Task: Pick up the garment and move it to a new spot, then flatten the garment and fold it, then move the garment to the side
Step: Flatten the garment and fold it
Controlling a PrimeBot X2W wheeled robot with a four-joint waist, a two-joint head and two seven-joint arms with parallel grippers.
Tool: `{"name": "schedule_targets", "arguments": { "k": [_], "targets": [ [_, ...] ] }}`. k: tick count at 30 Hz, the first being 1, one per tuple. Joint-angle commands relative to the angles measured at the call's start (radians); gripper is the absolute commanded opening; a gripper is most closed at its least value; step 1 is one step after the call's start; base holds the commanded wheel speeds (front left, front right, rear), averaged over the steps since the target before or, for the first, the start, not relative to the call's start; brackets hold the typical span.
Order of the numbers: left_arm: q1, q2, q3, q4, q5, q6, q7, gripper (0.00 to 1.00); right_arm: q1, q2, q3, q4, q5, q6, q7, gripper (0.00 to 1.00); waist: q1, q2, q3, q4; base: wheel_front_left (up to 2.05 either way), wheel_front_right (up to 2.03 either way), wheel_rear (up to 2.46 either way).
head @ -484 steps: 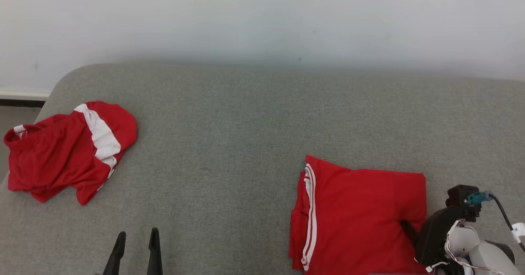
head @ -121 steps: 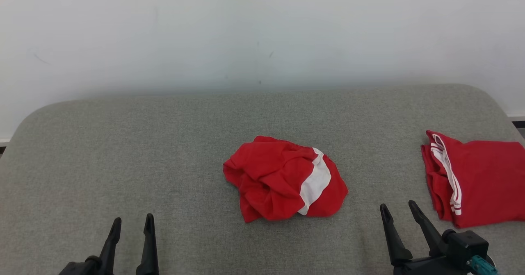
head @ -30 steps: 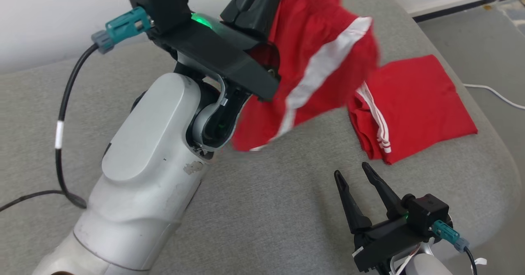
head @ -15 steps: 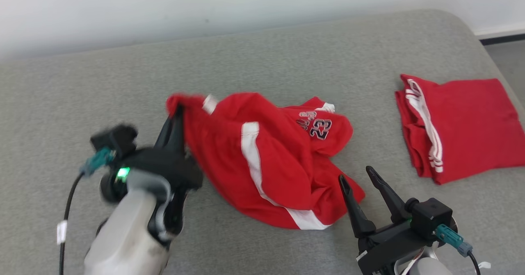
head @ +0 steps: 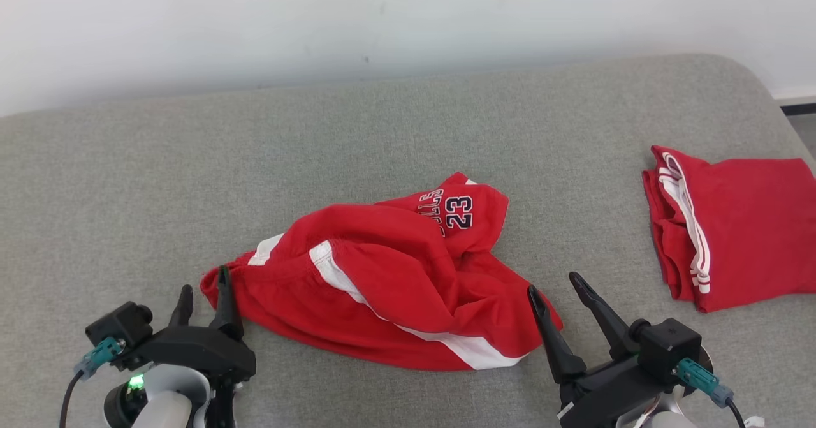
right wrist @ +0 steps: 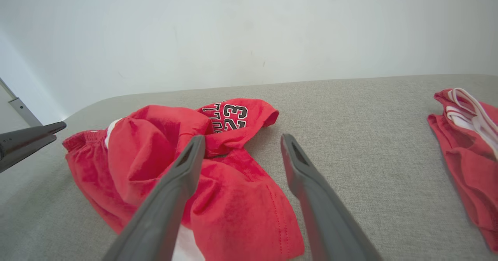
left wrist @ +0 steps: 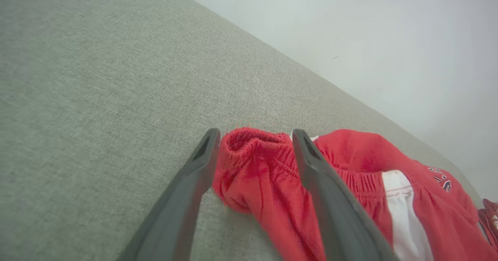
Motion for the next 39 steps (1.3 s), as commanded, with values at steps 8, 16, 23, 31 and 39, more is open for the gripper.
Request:
{"name": "schedule_targets", "arguments": {
  "k": [8, 16, 23, 31, 39],
  "targets": [
    [0.014, 0.047, -0.04, -0.059, 0.112, 0.0, 0.018, 1.0, 0.033, -0.005, -0.005, -0.001, 0.011, -0.002, 0.003, 1.0, 0.0001, 0.0001, -0.047, 0.008, 0.0, 0.0, 0.0],
    [-0.067, 0.054, -0.151, -0.119, 0.14, 0.001, 0.273, 1.0, 0.043, 0.013, 0.004, 0.0, 0.015, -0.002, 0.002, 1.0, 0.0001, 0.0001, -0.055, -0.013, 0.0, 0.0, 0.0],
    [-0.164, 0.072, -0.242, -0.112, 0.169, 0.017, 0.528, 1.0, 0.023, 0.018, 0.01, -0.001, 0.016, -0.002, -0.001, 1.0, 0.0001, 0.0001, -0.031, -0.059, 0.0, 0.0, 0.0],
    [-0.229, 0.11, -0.292, -0.112, 0.185, 0.032, 0.701, 1.0, 0.01, 0.029, 0.004, 0.003, 0.011, -0.002, -0.005, 1.0, 0.0001, 0.0001, -0.002, -0.089, 0.0, 0.0, 0.0],
    [-0.248, 0.133, -0.34, -0.145, 0.198, 0.004, 0.793, 1.0, 0.003, 0.038, -0.004, 0.009, 0.009, -0.002, -0.007, 1.0, 0.0001, 0.0001, 0.011, -0.082, 0.0, 0.0, 0.0]
  ]
}}
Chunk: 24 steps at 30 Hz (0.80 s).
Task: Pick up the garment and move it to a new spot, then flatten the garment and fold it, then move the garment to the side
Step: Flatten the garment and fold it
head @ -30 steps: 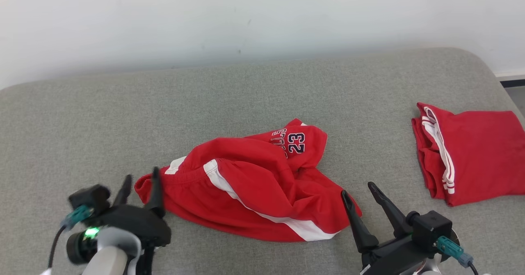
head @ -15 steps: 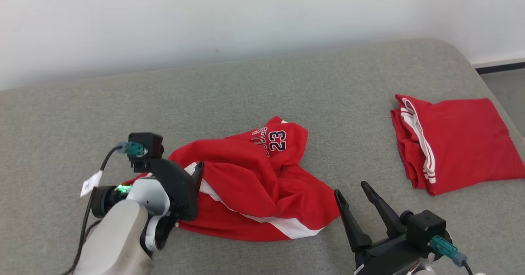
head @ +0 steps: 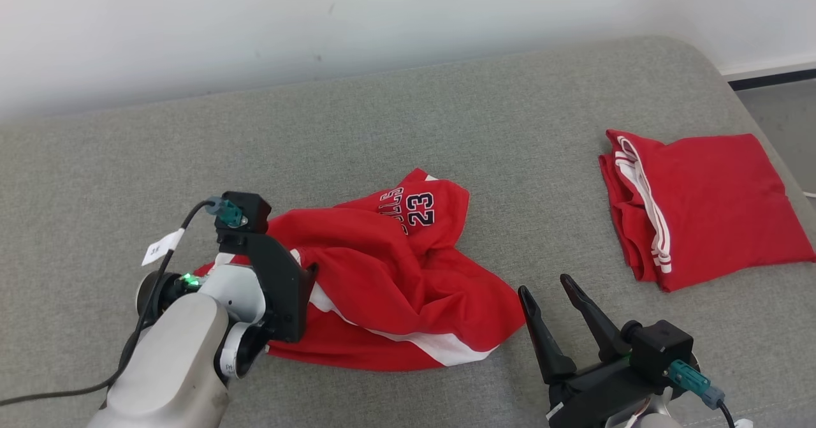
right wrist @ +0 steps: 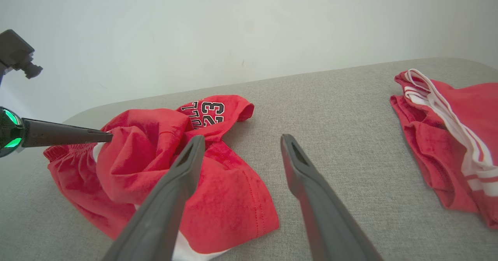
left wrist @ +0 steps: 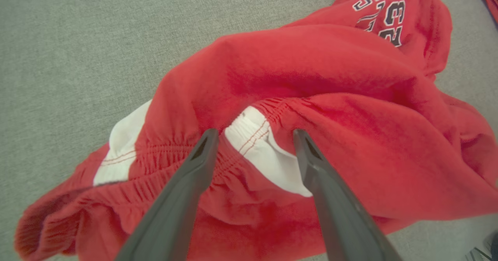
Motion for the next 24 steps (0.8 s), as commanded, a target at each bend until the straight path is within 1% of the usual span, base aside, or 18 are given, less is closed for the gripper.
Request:
{"name": "schedule_targets", "arguments": {
  "k": [1, 7, 8, 9, 10, 11, 12, 16, 21, 24],
  "targets": [
    [-0.014, 0.008, -0.011, -0.008, 0.013, -0.002, 0.011, 1.0, -0.007, 0.006, -0.001, 0.003, -0.004, -0.002, -0.004, 1.0, 0.0, -0.0001, 0.004, 0.004, 0.0, 0.0, 0.0],
    [-0.03, 0.012, -0.039, 0.01, 0.032, -0.012, 0.024, 1.0, -0.027, 0.01, 0.01, 0.003, 0.001, -0.002, -0.004, 1.0, 0.0, -0.0001, 0.017, -0.001, 0.0, 0.0, 0.0],
    [-0.032, 0.013, -0.04, 0.015, 0.034, -0.014, 0.019, 0.66, -0.029, 0.011, 0.011, 0.002, 0.003, -0.002, -0.004, 1.0, 0.0, -0.0001, 0.018, -0.002, 0.0, 0.0, 0.0],
    [-0.034, 0.013, -0.041, 0.02, 0.034, -0.016, 0.015, 0.43, -0.028, 0.01, 0.011, 0.001, 0.004, -0.002, -0.004, 1.0, 0.0, -0.0001, 0.02, -0.003, 0.0, 0.0, 0.0],
    [-0.033, 0.012, -0.041, 0.024, 0.034, -0.017, 0.01, 0.27, -0.028, 0.009, 0.01, 0.0, 0.005, -0.002, -0.004, 1.0, 0.0, -0.0001, 0.021, -0.004, 0.0, 0.0, 0.0],
    [-0.033, 0.01, -0.039, 0.027, 0.031, -0.017, 0.003, 0.07, -0.027, 0.008, 0.007, -0.001, 0.005, -0.002, -0.004, 1.0, 0.0, -0.0001, 0.022, -0.003, 0.0, 0.0, 0.0],
    [-0.03, 0.01, -0.038, 0.031, 0.029, -0.019, -0.004, 0.0, -0.025, 0.007, 0.005, -0.002, 0.005, -0.002, -0.004, 1.0, 0.0, -0.0001, 0.022, -0.003, 0.0, 0.0, 0.0],
    [-0.02, 0.012, -0.031, 0.039, 0.027, -0.014, -0.035, 0.0, -0.017, 0.006, -0.003, -0.003, 0.003, -0.002, -0.005, 1.0, 0.0, -0.0001, 0.022, 0.002, 0.0, 0.0, 0.0],
    [0.009, 0.006, 0.001, 0.016, 0.014, 0.003, -0.132, 0.0, -0.003, 0.004, -0.015, -0.005, -0.006, -0.002, -0.004, 1.0, 0.0, -0.0001, 0.015, 0.027, 0.0, 0.0, 0.0],
    [0.043, 0.006, 0.016, -0.014, 0.0, 0.007, -0.169, 0.0, 0.004, -0.001, -0.02, -0.007, -0.01, -0.002, -0.004, 1.0, 0.0, -0.0001, 0.008, 0.051, 0.0, 0.0, 0.0]
  ]
}}
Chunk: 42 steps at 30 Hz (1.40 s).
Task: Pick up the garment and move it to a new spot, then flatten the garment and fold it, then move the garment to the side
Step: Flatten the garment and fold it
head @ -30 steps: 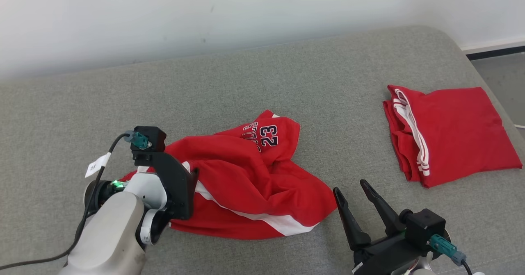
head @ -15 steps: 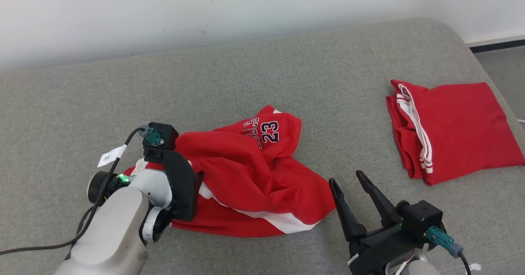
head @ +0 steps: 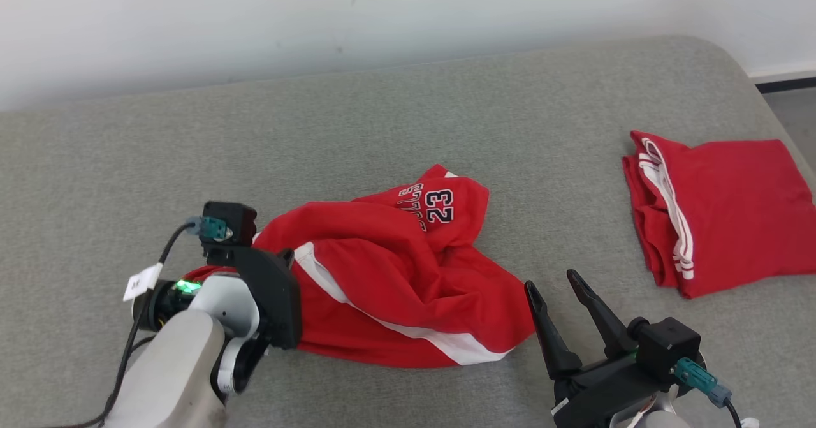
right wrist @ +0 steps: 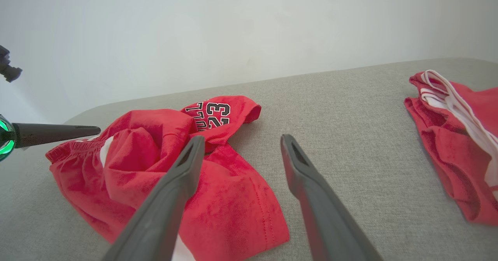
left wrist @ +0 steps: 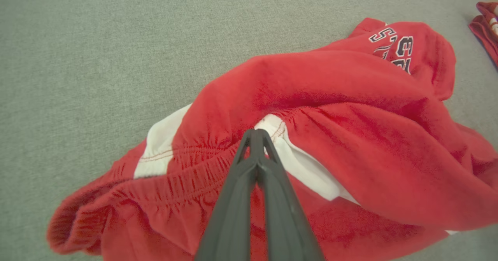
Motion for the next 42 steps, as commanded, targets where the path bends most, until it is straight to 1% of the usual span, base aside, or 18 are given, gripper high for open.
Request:
{"name": "schedule_targets", "arguments": {
  "k": [1, 5, 9, 11, 12, 13, 15, 18, 20, 22, 24, 28, 32, 35, 36, 38, 42],
  "targets": [
    [0.025, 0.004, 0.003, -0.011, -0.003, 0.004, -0.009, 0.0, 0.01, -0.004, -0.001, -0.002, -0.008, -0.002, -0.004, 1.0, -0.0001, -0.0001, -0.009, 0.022, 0.0, 0.0, 0.0],
    [0.054, 0.014, -0.003, -0.039, -0.005, 0.007, -0.015, 0.0, 0.01, -0.009, 0.003, 0.002, -0.01, -0.002, -0.004, 1.0, -0.0001, -0.0001, -0.018, 0.049, 0.0, 0.0, 0.0],
    [0.072, 0.017, 0.0, -0.059, -0.01, 0.015, -0.021, 0.0, 0.004, -0.004, 0.013, 0.007, -0.008, -0.002, -0.004, 1.0, -0.0001, -0.0001, -0.026, 0.059, 0.0, 0.0, 0.0],
    [0.076, 0.017, 0.01, -0.081, -0.008, 0.019, -0.056, 0.0, 0.003, -0.001, 0.017, 0.008, -0.005, -0.002, -0.004, 1.0, -0.0001, -0.0001, -0.03, 0.06, 0.0, 0.0, 0.0],
    [0.081, 0.013, 0.019, -0.09, -0.009, 0.024, -0.084, 0.6, 0.004, 0.0, 0.018, 0.008, -0.003, -0.002, -0.004, 1.0, -0.0001, -0.0001, -0.032, 0.06, 0.0, 0.0, 0.0],
    [0.089, 0.013, 0.021, -0.096, -0.002, 0.026, -0.106, 1.0, 0.006, 0.0, 0.018, 0.009, -0.001, -0.002, -0.004, 1.0, -0.0001, -0.0001, -0.035, 0.059, 0.0, 0.0, 0.0],
    [0.104, 0.009, 0.036, -0.115, 0.003, 0.031, -0.175, 1.0, 0.012, -0.001, 0.014, 0.009, 0.003, -0.002, -0.004, 1.0, -0.0001, -0.0001, -0.039, 0.056, 0.0, 0.0, 0.0],
    [0.133, 0.005, 0.054, -0.142, 0.014, 0.025, -0.29, 1.0, 0.022, -0.008, 0.002, 0.006, 0.005, -0.002, -0.003, 1.0, -0.0001, -0.0001, -0.048, 0.052, 0.0, 0.0, 0.0],
    [0.161, 0.003, 0.057, -0.145, 0.019, 0.019, -0.346, 1.0, 0.026, -0.011, -0.006, 0.003, 0.003, -0.002, -0.003, 1.0, -0.0001, -0.0001, -0.053, 0.05, 0.0, 0.0, 0.0],
    [0.179, 0.005, 0.053, -0.133, 0.018, 0.015, -0.366, 1.0, 0.033, -0.016, -0.012, 0.002, 0.0, -0.002, -0.003, 1.0, -0.0001, -0.0001, -0.057, 0.049, 0.0, 0.0, 0.0],
    [0.184, 0.008, 0.045, -0.117, 0.019, 0.011, -0.362, 1.0, 0.037, -0.018, -0.016, -0.001, -0.002, -0.002, -0.003, 1.0, -0.0001, -0.0001, -0.059, 0.047, 0.0, 0.0, 0.0],
    [0.149, 0.006, 0.031, -0.084, 0.017, 0.003, -0.325, 1.0, 0.033, -0.017, -0.007, -0.004, -0.005, -0.002, -0.003, 1.0, -0.0001, -0.0001, -0.057, 0.032, 0.0, 0.0, 0.0],
    [0.095, -0.007, 0.009, -0.049, 0.007, -0.002, -0.239, 1.0, 0.023, -0.008, 0.004, -0.004, 0.001, -0.002, -0.003, 1.0, -0.0001, -0.0001, -0.047, 0.007, 0.0, 0.0, 0.0],
    [0.046, -0.019, -0.009, -0.012, -0.011, 0.007, -0.123, 1.0, 0.019, -0.002, 0.015, -0.003, 0.006, -0.002, -0.003, 1.0, -0.0001, -0.0001, -0.035, -0.018, 0.0, 0.0, 0.0],
    [0.046, -0.019, -0.009, -0.012, -0.011, 0.007, -0.123, 1.0, 0.019, -0.002, 0.015, -0.003, 0.006, -0.002, -0.003, 1.0, -0.0001, -0.0001, -0.035, -0.018, 0.0, 0.0, 0.0],
    [0.007, -0.025, -0.026, 0.009, -0.014, 0.008, -0.043, 1.0, 0.016, 0.001, 0.016, -0.004, 0.008, -0.002, -0.003, 1.0, -0.0001, -0.0001, -0.025, -0.035, 0.0, 0.0, 0.0],
    [-0.054, -0.037, -0.041, 0.043, -0.022, 0.034, 0.077, 1.0, 0.011, 0.006, 0.013, -0.006, 0.006, -0.002, -0.003, 1.0, -0.0001, -0.0001, -0.006, -0.065, 0.0, 0.0, 0.0]
  ]
}}
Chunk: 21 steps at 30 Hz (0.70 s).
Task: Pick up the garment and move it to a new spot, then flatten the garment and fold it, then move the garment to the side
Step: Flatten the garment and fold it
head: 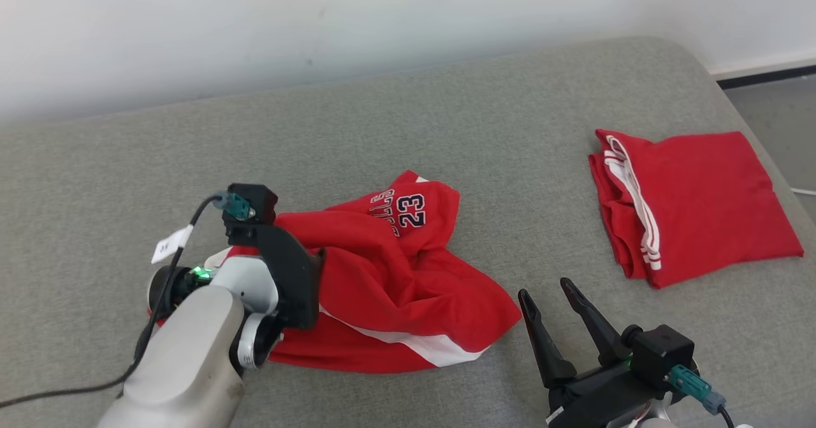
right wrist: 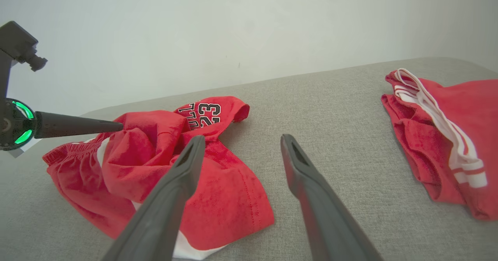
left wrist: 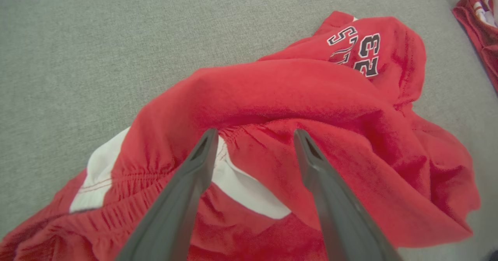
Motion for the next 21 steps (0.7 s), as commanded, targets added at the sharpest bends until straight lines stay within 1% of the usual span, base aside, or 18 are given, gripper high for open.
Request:
{"name": "schedule_targets", "arguments": {
  "k": [1, 6, 8, 10, 12, 14, 16, 17, 18, 19, 21],
  "targets": [
    [-0.013, 0.002, 0.003, 0.005, -0.005, 0.01, 0.009, 1.0, -0.007, 0.003, 0.001, -0.002, 0.003, -0.002, -0.001, 1.0, 0.0, 0.0, 0.02, -0.025, 0.0, 0.0, 0.0],
    [-0.057, 0.016, -0.02, 0.036, 0.035, 0.09, 0.115, 1.0, -0.014, 0.009, -0.004, -0.006, 0.002, -0.002, -0.001, 1.0, 0.0, 0.0, 0.039, -0.051, 0.0, 0.0, 0.0],
    [-0.067, 0.019, -0.028, 0.036, 0.045, 0.111, 0.149, 1.0, -0.014, 0.011, -0.008, -0.008, 0.0, -0.002, -0.001, 1.0, 0.0, 0.0, 0.045, -0.055, 0.0, 0.0, 0.0],
    [-0.069, 0.027, -0.036, 0.033, 0.047, 0.122, 0.185, 1.0, -0.013, 0.013, -0.01, -0.009, -0.003, -0.002, -0.001, 1.0, 0.0, 0.0, 0.049, -0.057, 0.0, 0.0, 0.0],
    [-0.072, 0.036, -0.05, 0.028, 0.051, 0.12, 0.225, 1.0, -0.012, 0.015, -0.013, -0.01, -0.005, -0.002, -0.001, 1.0, 0.0, 0.0, 0.051, -0.057, 0.0, 0.0, 0.0],
    [-0.072, 0.048, -0.065, 0.014, 0.057, 0.127, 0.272, 1.0, -0.011, 0.016, -0.018, -0.01, -0.008, -0.002, -0.001, 1.0, 0.0, 0.0, 0.054, -0.054, 0.0, 0.0, 0.0],
    [-0.072, 0.053, -0.071, -0.001, 0.054, 0.129, 0.286, 1.0, -0.014, 0.017, -0.02, -0.01, -0.01, -0.002, -0.001, 1.0, 0.0, 0.0, 0.055, -0.05, 0.0, 0.0, 0.0],
    [-0.07, 0.054, -0.072, -0.008, 0.054, 0.13, 0.29, 0.72, -0.016, 0.018, -0.021, -0.01, -0.011, -0.002, -0.001, 1.0, 0.0, 0.0, 0.056, -0.048, 0.0, 0.0, 0.0],
    [-0.068, 0.055, -0.075, -0.018, 0.055, 0.129, 0.288, 0.34, -0.018, 0.018, -0.019, -0.011, -0.012, -0.002, -0.001, 1.0, 0.0, 0.0, 0.057, -0.045, 0.0, 0.0, 0.0],
    [-0.065, 0.056, -0.073, -0.026, 0.055, 0.129, 0.279, 0.0, -0.018, 0.018, -0.017, -0.011, -0.012, -0.002, -0.001, 1.0, 0.0, 0.0, 0.057, -0.043, 0.0, 0.0, 0.0],
    [-0.058, 0.057, -0.075, -0.037, 0.054, 0.128, 0.272, 0.0, -0.02, 0.017, -0.014, -0.009, -0.012, -0.003, -0.001, 1.0, 0.0, 0.0, 0.058, -0.038, 0.0, 0.0, 0.0]
  ]
}}
